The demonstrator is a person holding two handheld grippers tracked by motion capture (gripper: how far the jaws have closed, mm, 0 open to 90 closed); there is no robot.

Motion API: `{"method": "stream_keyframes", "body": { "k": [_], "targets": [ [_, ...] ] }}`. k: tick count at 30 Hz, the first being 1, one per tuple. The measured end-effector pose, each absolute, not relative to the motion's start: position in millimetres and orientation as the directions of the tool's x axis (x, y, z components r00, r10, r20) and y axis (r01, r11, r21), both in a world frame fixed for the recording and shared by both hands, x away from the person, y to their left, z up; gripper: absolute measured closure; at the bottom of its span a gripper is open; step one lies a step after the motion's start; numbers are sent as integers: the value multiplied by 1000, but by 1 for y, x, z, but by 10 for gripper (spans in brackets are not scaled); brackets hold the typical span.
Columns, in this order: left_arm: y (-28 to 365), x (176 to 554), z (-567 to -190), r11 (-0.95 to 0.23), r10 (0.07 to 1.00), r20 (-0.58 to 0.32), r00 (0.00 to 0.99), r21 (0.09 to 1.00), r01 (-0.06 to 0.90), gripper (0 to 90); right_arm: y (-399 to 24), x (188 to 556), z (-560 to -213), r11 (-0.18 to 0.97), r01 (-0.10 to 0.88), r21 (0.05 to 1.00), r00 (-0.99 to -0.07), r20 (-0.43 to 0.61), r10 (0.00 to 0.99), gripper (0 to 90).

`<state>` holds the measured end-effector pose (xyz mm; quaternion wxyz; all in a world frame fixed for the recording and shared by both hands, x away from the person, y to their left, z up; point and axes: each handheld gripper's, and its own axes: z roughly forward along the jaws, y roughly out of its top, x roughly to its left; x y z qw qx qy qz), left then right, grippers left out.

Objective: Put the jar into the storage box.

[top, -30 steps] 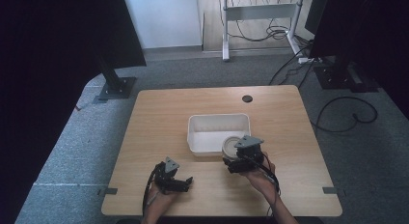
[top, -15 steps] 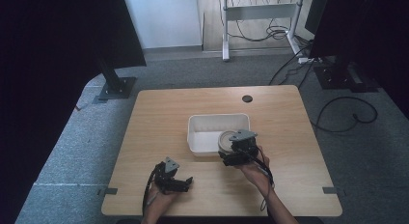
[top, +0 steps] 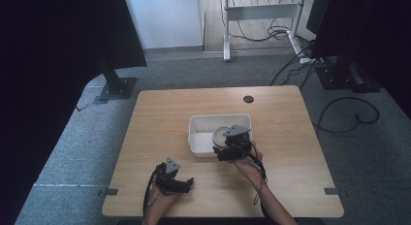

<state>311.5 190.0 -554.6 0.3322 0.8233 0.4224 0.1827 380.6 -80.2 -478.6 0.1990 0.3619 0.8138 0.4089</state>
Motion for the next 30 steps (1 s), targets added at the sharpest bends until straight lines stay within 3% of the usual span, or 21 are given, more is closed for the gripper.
{"method": "stream_keyframes", "body": {
  "k": [30],
  "targets": [
    [190,311,-555,-418,819,17,574,703,575,2,-37,415,-501,426,448,786,-641,-50,766,97]
  ]
}}
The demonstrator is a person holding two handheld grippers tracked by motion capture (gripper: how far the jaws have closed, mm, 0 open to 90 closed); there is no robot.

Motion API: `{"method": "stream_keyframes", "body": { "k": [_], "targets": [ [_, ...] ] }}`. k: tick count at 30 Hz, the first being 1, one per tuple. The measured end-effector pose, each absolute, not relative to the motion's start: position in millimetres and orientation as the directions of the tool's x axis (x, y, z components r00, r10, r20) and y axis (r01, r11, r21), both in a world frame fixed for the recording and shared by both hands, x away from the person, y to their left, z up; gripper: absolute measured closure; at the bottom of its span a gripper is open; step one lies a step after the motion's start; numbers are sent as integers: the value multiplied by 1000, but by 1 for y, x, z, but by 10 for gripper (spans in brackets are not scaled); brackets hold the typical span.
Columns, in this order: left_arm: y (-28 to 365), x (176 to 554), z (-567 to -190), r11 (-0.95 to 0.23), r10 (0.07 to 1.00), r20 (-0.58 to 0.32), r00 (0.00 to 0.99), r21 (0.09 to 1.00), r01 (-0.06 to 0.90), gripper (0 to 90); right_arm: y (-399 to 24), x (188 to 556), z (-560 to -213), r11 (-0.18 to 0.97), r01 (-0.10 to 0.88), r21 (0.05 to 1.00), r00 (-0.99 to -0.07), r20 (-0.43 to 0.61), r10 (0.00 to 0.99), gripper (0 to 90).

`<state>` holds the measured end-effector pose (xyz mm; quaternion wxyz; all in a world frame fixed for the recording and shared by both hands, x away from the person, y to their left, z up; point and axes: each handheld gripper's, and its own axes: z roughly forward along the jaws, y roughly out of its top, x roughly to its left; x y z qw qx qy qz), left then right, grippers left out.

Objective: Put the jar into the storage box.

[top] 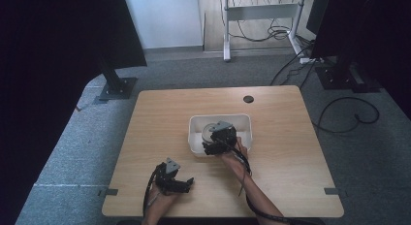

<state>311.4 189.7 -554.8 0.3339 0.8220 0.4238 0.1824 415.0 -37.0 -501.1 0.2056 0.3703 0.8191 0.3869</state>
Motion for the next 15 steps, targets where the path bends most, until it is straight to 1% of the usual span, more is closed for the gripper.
{"method": "stream_keyframes", "body": {
  "k": [15],
  "targets": [
    [190,311,-555,-418,818,17,574,703,575,2,-26,423,-519,429,483,763,-621,-46,782,97]
  ]
}}
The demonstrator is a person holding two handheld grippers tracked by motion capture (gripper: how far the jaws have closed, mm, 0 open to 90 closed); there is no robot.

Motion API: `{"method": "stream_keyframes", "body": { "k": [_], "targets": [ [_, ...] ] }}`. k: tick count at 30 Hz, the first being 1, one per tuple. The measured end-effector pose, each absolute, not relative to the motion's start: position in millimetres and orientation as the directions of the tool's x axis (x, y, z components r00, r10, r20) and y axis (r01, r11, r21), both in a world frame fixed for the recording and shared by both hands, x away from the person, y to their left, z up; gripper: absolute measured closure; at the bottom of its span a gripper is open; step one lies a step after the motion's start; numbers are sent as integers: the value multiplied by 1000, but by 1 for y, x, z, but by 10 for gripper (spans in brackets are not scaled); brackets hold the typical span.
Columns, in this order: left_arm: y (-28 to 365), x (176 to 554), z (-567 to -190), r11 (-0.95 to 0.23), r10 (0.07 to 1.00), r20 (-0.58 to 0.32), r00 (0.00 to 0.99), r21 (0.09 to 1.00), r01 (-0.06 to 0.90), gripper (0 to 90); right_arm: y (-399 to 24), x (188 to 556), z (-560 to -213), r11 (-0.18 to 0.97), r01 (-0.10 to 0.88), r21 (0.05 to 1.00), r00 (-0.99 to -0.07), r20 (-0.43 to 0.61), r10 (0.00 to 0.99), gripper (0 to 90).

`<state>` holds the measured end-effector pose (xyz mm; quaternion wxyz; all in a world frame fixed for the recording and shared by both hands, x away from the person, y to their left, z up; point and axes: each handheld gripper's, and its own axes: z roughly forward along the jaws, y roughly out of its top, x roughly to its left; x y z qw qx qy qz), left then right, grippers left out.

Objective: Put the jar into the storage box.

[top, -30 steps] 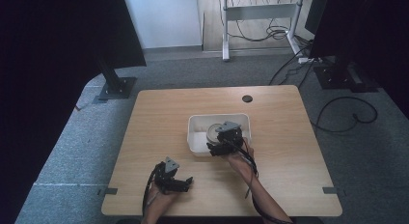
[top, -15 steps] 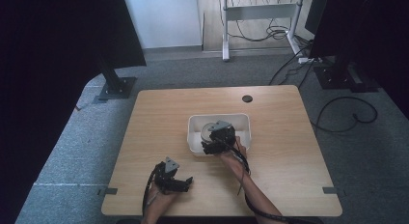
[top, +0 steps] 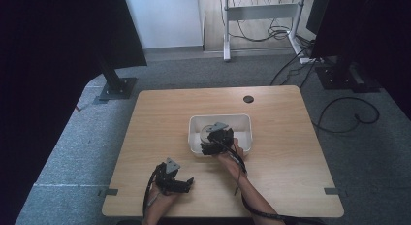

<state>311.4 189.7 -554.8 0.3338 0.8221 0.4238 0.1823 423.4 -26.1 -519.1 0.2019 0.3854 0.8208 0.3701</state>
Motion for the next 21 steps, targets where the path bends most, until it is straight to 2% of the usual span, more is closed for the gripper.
{"method": "stream_keyframes", "body": {
  "k": [6,13,21],
  "targets": [
    [190,311,-555,-419,818,17,575,703,575,2,-23,425,-525,442,496,747,-622,-49,781,97],
    [190,311,-555,-421,817,19,576,701,575,2,-27,429,-526,402,531,746,-613,10,790,96],
    [190,311,-555,-422,817,19,576,701,575,2,-27,429,-526,413,525,744,-623,6,782,77]
  ]
}}
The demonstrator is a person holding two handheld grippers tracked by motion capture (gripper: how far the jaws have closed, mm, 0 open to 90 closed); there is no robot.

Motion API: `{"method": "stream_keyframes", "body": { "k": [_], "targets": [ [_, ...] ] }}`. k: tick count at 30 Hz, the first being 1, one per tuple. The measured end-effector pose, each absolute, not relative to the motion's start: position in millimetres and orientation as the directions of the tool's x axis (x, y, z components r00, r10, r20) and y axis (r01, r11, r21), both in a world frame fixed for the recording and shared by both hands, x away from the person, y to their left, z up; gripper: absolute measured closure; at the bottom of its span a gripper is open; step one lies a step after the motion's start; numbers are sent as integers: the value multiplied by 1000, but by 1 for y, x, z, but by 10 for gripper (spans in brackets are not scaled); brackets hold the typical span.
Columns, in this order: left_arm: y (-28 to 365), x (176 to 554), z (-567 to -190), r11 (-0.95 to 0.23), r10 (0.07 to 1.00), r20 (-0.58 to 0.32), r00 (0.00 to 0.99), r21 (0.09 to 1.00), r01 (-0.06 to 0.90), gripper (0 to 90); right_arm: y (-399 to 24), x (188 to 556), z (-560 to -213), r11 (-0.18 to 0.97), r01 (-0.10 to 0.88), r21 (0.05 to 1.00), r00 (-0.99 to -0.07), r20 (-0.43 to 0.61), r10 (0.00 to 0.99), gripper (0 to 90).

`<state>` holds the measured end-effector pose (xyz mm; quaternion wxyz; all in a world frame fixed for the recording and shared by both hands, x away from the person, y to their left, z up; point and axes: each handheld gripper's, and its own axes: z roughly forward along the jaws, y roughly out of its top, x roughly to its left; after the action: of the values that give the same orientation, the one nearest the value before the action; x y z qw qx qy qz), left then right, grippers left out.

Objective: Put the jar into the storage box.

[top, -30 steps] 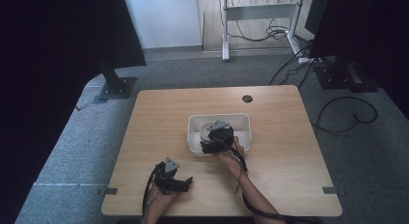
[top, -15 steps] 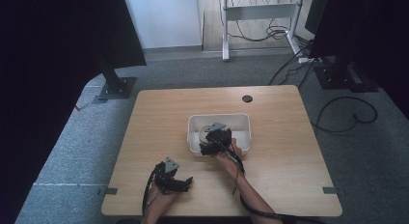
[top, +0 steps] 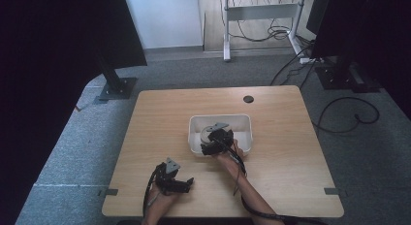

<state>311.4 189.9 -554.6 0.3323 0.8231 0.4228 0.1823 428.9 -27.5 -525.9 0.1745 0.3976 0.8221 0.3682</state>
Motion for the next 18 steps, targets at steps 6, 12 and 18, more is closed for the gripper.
{"method": "stream_keyframes", "body": {
  "k": [6,12,18],
  "targets": [
    [190,311,-555,-422,817,19,576,701,575,2,-27,428,-524,419,521,744,-634,8,773,19],
    [190,311,-555,-422,817,20,576,701,575,2,-30,425,-520,415,512,752,-640,11,768,18],
    [190,311,-555,-422,817,19,576,701,575,2,-35,422,-516,407,498,766,-655,25,755,18]
  ]
}}
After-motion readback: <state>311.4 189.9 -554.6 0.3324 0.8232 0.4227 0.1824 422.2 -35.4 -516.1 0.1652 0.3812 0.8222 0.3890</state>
